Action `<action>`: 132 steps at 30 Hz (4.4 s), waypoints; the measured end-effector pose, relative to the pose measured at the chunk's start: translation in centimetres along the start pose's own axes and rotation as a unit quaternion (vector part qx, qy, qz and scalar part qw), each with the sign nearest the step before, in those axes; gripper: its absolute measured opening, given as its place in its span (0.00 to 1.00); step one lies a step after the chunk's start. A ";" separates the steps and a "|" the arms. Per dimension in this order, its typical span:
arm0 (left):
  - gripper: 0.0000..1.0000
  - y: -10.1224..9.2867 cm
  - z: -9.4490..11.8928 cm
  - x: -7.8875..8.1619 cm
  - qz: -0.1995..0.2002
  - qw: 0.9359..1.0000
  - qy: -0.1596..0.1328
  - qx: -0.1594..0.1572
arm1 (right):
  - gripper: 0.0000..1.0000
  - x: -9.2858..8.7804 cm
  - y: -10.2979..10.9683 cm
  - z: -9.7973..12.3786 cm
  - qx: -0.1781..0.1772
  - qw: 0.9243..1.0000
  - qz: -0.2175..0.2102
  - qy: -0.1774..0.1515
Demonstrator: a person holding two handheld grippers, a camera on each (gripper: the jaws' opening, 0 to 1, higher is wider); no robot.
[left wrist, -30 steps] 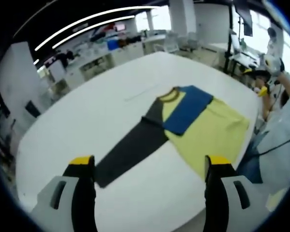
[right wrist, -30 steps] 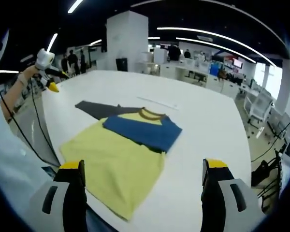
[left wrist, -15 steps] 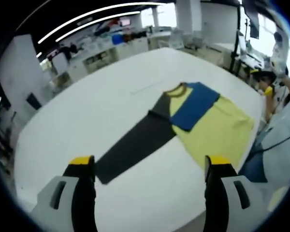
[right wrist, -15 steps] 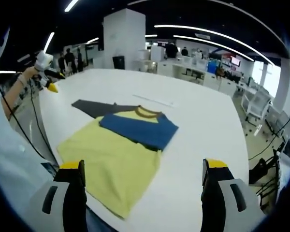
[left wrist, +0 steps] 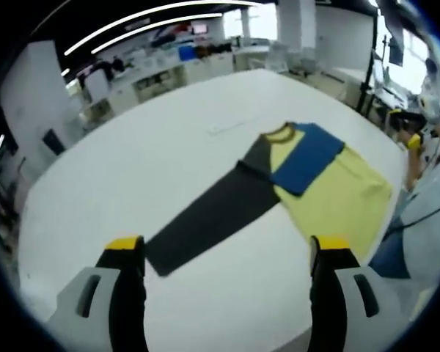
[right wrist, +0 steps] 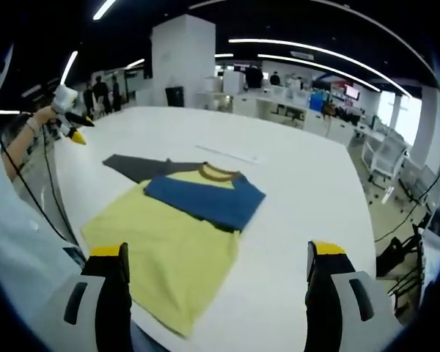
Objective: Fold the garment on the visible template until the final outline fits inside the template.
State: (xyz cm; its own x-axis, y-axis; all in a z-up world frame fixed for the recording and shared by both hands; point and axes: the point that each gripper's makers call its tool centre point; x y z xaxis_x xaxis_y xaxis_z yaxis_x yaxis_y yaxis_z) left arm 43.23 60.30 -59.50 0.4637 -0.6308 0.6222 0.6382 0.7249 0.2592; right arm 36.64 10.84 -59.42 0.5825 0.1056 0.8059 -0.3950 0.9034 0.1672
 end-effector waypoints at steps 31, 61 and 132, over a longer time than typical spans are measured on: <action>0.87 2.2 -2.8 -2.4 0.049 0.999 0.010 -0.004 | 1.00 -0.8 -0.1 -1.4 0.002 1.000 -0.017 0.014; 0.78 4.1 -5.6 -7.9 0.132 0.991 0.035 0.005 | 1.00 -0.9 -0.2 -1.1 -0.002 0.999 -0.029 0.020; 0.37 10.6 -10.2 -13.8 0.226 0.969 0.025 0.096 | 1.00 -1.9 0.4 -1.6 0.001 0.998 -0.026 0.057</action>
State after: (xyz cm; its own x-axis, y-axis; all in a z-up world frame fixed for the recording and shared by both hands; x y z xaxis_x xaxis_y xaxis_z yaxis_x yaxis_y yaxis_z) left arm 49.86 73.90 -72.88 0.7013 -0.2463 0.6690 0.2398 0.9652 0.1040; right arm 36.55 11.67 -61.76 0.6790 0.1050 0.7266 -0.3635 0.9080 0.2085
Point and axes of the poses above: the point that each gripper's makers call its tool centre point, and the gripper's own axes: z roughly backward along the fingers, y roughly to its left, x roughly out of its top, and after that the axes turned 15 degrees about -z, right-handed
